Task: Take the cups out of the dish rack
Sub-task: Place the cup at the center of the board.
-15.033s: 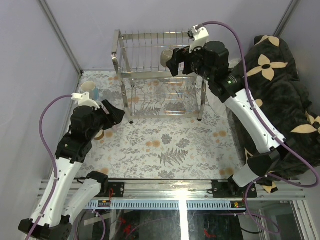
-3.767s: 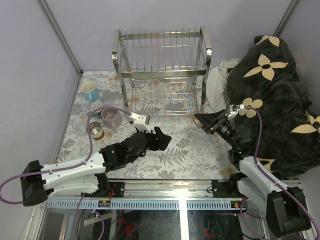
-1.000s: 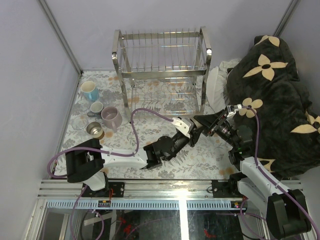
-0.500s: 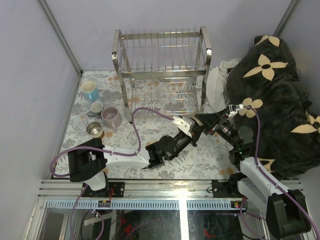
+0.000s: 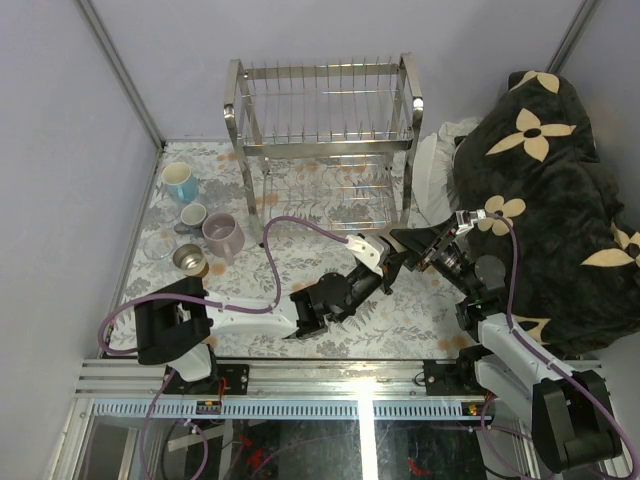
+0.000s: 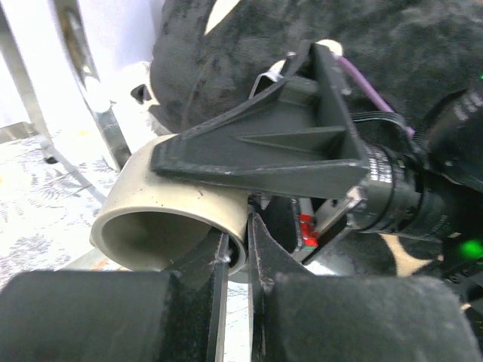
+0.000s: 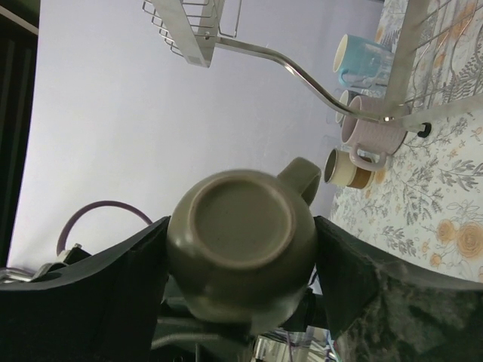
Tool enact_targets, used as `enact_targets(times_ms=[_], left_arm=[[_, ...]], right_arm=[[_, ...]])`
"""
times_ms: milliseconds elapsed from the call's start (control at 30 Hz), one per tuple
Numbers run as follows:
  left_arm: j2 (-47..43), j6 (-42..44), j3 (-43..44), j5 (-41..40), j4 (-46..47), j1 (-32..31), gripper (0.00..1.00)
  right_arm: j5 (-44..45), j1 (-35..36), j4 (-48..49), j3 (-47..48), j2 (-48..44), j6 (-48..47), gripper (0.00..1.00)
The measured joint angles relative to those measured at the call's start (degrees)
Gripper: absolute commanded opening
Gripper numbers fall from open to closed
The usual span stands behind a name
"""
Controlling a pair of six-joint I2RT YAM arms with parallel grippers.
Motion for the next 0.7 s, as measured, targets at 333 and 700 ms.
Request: enact_targets(times_ms=[333, 700], left_arm=[[-0.5, 2.5, -0.5, -3.1, -1.4, 0.7, 0.0], [-10.0, 0.3, -1.2, -7.1, -13.2, 0.8, 0.0]], right_arm=[[0.0, 0.0, 2.3, -0.5, 1.4, 0.2, 1.0], [1.7, 0.0, -1.8, -0.6, 0.1, -4.1, 1.0]])
